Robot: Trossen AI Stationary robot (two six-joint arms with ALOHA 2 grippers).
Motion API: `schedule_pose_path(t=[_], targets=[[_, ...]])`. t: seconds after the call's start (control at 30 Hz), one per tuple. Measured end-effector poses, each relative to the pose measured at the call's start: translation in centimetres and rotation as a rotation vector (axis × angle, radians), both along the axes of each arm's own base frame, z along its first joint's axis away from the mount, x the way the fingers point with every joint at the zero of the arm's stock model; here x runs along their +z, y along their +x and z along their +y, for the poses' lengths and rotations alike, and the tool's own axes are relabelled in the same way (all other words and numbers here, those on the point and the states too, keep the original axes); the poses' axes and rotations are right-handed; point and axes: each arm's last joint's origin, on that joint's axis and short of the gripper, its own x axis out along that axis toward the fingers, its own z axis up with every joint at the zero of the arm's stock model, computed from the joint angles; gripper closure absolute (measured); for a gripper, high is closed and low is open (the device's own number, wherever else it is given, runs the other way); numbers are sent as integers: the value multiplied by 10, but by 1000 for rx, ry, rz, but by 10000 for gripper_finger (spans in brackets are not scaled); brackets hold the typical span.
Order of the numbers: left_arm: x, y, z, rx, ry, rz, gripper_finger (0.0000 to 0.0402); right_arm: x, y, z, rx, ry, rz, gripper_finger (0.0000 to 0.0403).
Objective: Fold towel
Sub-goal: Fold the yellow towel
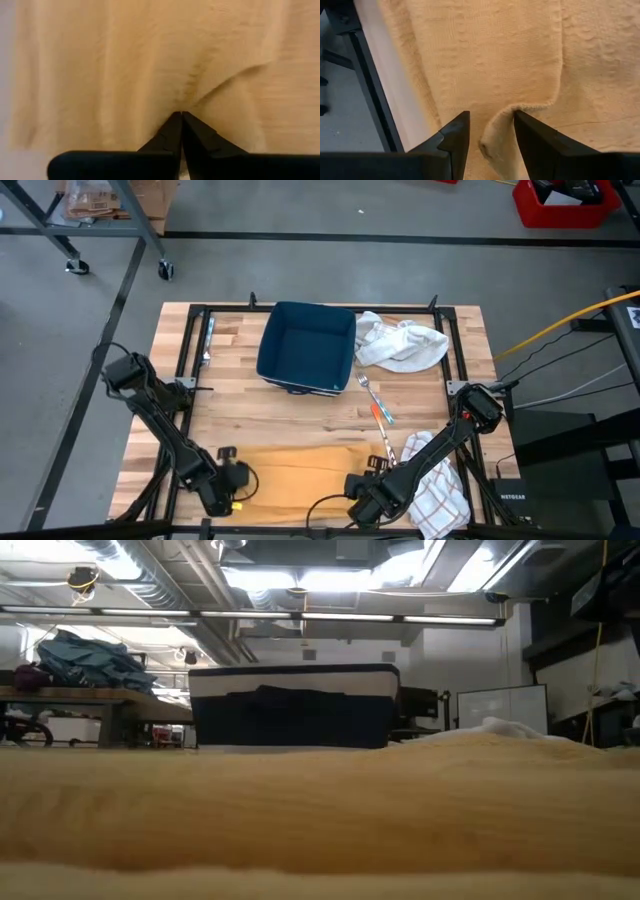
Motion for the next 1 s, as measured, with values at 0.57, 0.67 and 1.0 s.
schedule_pose_path(t=[0.57,0.67,1.0], targets=[[-5,-30,104,205,856,411,396,3,14,-1,-30,43,-104,247],[3,-32,113,324,905,428,399,3,17,-5,-43,36,-107,247],[65,-1,67,238,318,90,399,3,29,-20,-88,34,-110,247]])
